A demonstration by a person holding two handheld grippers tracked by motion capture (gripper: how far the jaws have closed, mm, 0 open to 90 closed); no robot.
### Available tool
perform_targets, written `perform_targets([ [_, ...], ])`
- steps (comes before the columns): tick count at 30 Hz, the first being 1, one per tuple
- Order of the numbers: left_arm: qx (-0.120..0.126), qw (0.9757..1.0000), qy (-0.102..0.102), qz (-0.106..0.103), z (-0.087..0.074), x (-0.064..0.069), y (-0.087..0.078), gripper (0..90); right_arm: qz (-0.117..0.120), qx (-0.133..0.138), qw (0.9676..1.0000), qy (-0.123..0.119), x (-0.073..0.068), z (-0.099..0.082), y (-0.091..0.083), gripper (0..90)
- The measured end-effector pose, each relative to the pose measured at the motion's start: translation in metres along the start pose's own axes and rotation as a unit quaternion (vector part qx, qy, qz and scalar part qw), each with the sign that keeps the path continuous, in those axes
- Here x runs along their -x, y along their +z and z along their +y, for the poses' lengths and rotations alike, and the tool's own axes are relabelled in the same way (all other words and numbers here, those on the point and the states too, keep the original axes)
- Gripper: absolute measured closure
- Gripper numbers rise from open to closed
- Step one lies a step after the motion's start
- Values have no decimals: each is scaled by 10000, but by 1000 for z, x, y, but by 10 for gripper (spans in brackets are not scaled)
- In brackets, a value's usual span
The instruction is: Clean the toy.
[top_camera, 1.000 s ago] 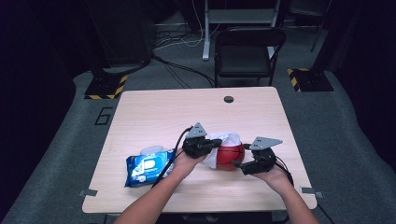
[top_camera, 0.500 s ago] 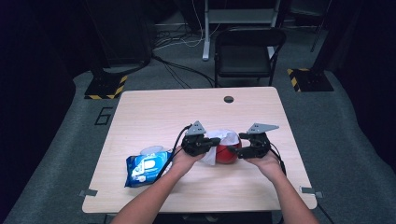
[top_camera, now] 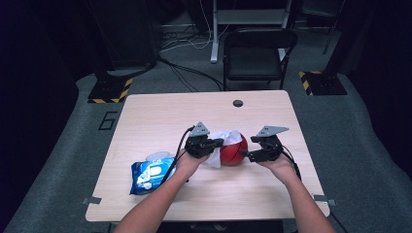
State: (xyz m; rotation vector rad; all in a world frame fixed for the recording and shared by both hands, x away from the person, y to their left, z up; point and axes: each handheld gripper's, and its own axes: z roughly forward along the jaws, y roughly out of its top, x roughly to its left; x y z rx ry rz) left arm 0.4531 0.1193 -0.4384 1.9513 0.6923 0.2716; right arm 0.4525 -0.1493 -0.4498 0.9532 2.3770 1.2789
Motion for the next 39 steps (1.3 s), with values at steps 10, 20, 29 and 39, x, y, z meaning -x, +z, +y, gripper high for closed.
perform_targets([
  [10,-115,9995,132,-277,-6,11,-3,882,197,84,9995,-210,-14,10,16,193],
  [20,-41,10000,-50,-25,-8,-3,-8,881,310,-196,9971,-666,-21,15,1,260],
  [29,-35,9999,10,-154,-8,-2,-7,881,518,-183,9980,-298,4,23,17,138],
  [39,7,9997,-203,145,-6,-15,-5,879,502,-424,9969,-442,-32,-2,3,142],
])
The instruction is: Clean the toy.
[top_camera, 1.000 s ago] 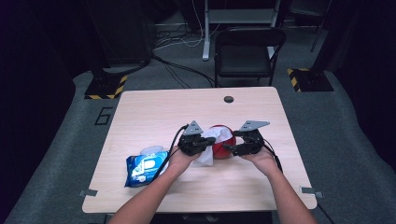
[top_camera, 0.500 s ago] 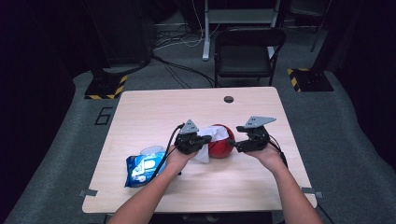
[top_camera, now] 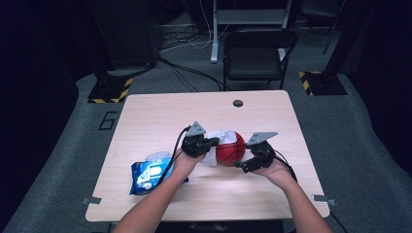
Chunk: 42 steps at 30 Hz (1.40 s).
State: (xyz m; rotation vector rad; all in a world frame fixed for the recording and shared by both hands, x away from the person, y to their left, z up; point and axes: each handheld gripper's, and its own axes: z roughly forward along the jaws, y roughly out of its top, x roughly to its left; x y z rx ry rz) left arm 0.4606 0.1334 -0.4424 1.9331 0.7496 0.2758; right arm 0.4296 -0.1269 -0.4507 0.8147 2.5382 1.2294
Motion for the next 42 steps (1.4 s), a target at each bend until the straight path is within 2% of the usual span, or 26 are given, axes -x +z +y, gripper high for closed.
perform_targets([
  [2,16,10000,-64,-67,0,-2,0,879,271,-89,9994,-210,-11,-5,-8,242],
  [4,10,10000,-37,-68,0,-1,0,879,179,-9,9991,-386,-13,-6,-15,257],
  [5,30,9999,-30,-105,0,-1,0,879,80,83,9994,-327,-10,-4,-18,254],
  [8,54,9998,10,-181,0,3,1,879,-257,329,9991,-107,8,6,-21,172],
  [10,49,9997,54,-231,1,4,2,880,-350,297,9989,-7,18,13,-14,138],
  [11,63,9997,52,-250,1,4,2,880,-300,303,9991,0,21,15,-11,134],
  [13,90,9993,69,-370,2,4,3,880,-40,248,9997,-14,25,17,-3,126],
  [15,111,9992,89,-385,2,3,4,880,143,166,9997,-76,27,18,3,91],
  [18,112,9988,81,-462,1,2,4,881,134,173,9992,-335,28,21,5,38],
  [19,122,9988,50,-477,2,2,5,881,99,125,9993,-351,28,21,7,0],
  [20,121,9989,49,-451,2,3,5,881,66,59,9994,-342,29,22,9,0],
  [21,125,9990,30,-437,2,3,5,881,127,2,9997,-222,29,22,10,0],
  [23,111,9991,-15,-407,1,2,5,881,194,-13,9997,-135,28,21,11,30],
  [27,51,9995,-67,-301,-2,2,3,881,139,9,9998,121,24,16,9,60],
  [29,44,9995,-102,-298,-3,5,3,881,101,39,9996,241,21,10,7,65],
  [32,11,9996,-38,-297,-5,9,3,880,124,86,9987,493,21,-4,2,68],
  [34,-42,9997,-42,-229,-7,10,6,879,95,94,9989,451,17,-13,-3,71],
  [35,-67,9997,-59,-222,-7,10,7,879,83,62,9994,341,15,-18,-6,77],
  [37,-31,9995,-111,-290,-7,9,8,879,91,78,9997,234,13,-22,-14,147],
  [38,-37,9994,-126,-324,-7,9,9,879,135,227,9995,164,13,-22,-21,167],
  [40,-141,9992,-13,-376,-8,12,13,878,45,458,9989,46,13,-17,-28,145],
  [42,-99,9992,-1,-393,-9,16,17,879,14,547,9985,-32,14,-6,-30,126],
])
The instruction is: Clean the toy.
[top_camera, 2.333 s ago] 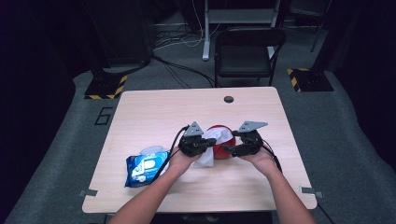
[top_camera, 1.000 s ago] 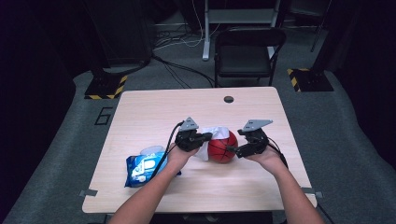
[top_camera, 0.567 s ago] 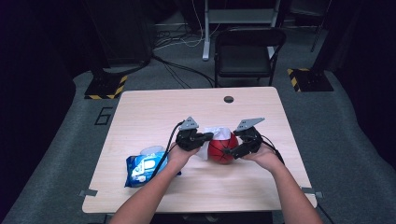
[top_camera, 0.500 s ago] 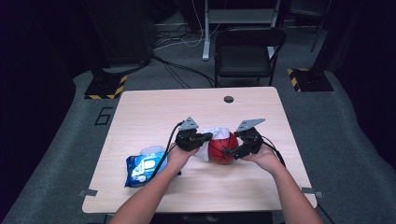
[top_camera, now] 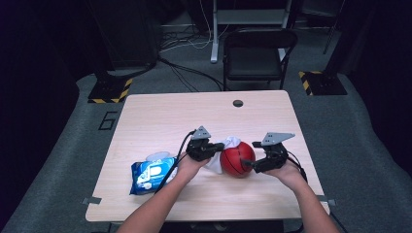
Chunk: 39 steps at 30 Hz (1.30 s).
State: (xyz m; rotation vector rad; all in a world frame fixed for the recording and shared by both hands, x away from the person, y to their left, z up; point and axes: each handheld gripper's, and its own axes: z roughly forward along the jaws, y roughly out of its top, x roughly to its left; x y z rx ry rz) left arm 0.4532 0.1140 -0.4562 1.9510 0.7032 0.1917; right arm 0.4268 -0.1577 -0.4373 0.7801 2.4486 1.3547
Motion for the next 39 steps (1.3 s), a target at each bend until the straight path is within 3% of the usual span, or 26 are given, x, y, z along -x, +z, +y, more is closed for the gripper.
perform_targets([
  [4,40,10000,44,-79,2,3,2,879,189,-169,9997,-27,-1,6,7,132],
  [16,215,9976,255,-600,5,30,7,880,-16,-106,9998,149,-9,-33,-22,128],
  [22,151,9977,277,-591,4,36,12,881,-99,-159,9995,271,-11,-49,-34,130],
  [25,127,9976,283,-624,1,36,12,880,-171,-243,9994,190,-15,-53,-37,135],
  [28,137,9975,281,-626,1,36,11,881,-186,-270,9993,164,-18,-52,-41,142],
  [32,138,9973,325,-648,1,38,10,880,-206,45,9997,150,-21,-34,-39,109],
  [39,90,9972,338,-665,1,40,10,880,-331,-161,9993,72,-21,-26,-31,99],
])
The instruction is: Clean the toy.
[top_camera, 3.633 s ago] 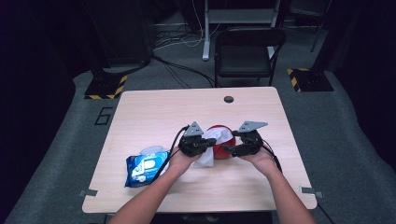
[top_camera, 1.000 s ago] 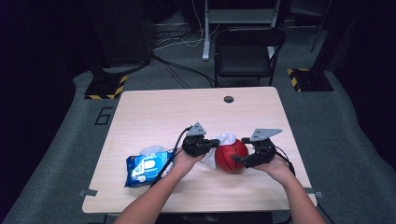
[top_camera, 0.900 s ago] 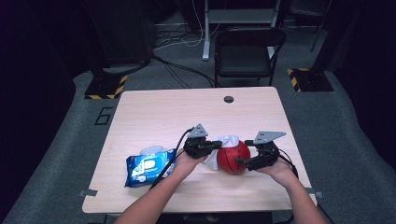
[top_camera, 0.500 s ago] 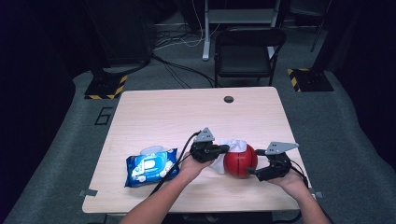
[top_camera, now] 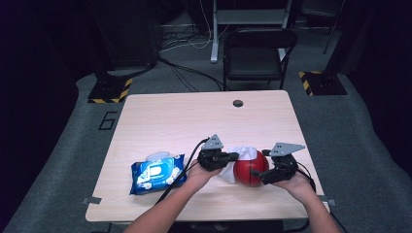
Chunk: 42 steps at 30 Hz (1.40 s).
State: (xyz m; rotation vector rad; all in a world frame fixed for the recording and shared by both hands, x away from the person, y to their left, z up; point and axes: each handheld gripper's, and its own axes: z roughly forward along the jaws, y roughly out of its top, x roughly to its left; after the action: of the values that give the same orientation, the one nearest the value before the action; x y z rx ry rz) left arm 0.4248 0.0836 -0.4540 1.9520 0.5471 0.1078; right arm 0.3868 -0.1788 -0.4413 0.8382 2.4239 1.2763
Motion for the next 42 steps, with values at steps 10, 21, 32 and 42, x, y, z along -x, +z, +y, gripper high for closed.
perform_targets([
  [10,-319,9994,99,-27,-7,4,9,880,41,45,9996,282,6,-23,-17,98],
  [21,-389,9987,213,-248,-6,17,12,881,19,-9,9994,342,3,-48,-32,98],
  [32,-305,9973,433,-500,3,40,12,881,-3,76,9978,661,6,-52,-31,93],
  [42,-255,9980,369,-456,-4,38,16,882,201,449,9899,1327,30,-45,-26,165],
])
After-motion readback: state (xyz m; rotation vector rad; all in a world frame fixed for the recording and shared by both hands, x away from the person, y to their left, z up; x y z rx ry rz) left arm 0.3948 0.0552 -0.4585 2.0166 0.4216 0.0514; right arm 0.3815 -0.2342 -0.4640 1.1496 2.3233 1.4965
